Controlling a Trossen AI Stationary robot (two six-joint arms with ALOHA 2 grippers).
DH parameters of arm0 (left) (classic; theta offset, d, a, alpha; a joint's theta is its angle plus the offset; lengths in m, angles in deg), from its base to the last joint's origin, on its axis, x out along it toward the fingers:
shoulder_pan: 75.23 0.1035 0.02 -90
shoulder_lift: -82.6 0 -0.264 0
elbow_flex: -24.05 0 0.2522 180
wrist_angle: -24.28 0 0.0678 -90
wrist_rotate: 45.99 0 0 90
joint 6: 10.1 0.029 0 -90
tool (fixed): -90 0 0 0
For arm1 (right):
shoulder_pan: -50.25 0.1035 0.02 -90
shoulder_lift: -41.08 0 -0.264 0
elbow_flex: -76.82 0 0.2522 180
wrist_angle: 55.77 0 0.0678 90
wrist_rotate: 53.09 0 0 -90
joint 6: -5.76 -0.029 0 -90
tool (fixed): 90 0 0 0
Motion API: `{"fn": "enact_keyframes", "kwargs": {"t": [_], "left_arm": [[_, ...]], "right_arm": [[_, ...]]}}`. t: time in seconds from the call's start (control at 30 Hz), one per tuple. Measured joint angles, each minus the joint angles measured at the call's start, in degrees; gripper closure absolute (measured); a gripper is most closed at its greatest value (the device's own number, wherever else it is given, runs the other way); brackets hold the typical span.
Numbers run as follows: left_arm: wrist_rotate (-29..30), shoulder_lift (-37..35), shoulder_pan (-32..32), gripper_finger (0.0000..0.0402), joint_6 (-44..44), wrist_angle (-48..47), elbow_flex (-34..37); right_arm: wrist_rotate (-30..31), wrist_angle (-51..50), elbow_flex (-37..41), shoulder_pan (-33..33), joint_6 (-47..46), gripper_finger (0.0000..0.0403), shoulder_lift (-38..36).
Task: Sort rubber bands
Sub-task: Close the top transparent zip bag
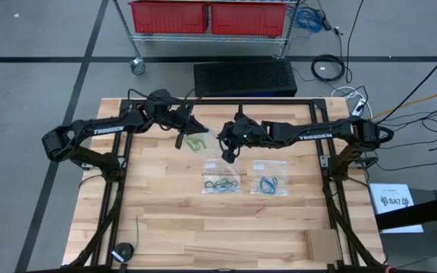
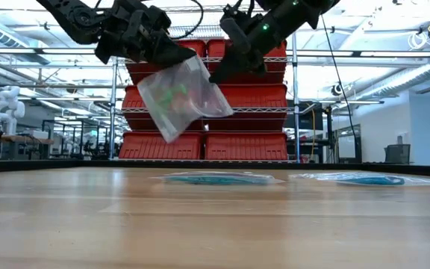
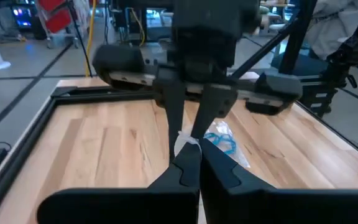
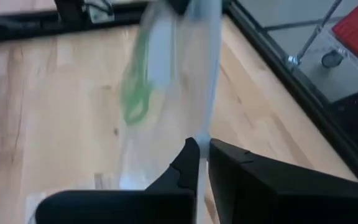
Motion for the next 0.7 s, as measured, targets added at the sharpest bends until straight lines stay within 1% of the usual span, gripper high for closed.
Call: {"fn": "enact_keyframes", "kwargs": {"t": [0.57, 0.7], "left_arm": [[0.4, -5.52, 1.66, 0.0402, 0.06, -6.18, -0.07], [1.26, -5.91, 1.64, 0.0402, -0.44, -10.79, -0.17]], "right_arm": [[-0.44, -8.42, 0.02, 0.92, -2.87, 0.0398, 0.0], [-0.42, -8.93, 0.09, 0.92, -4.92, 0.0378, -0.17]]}}
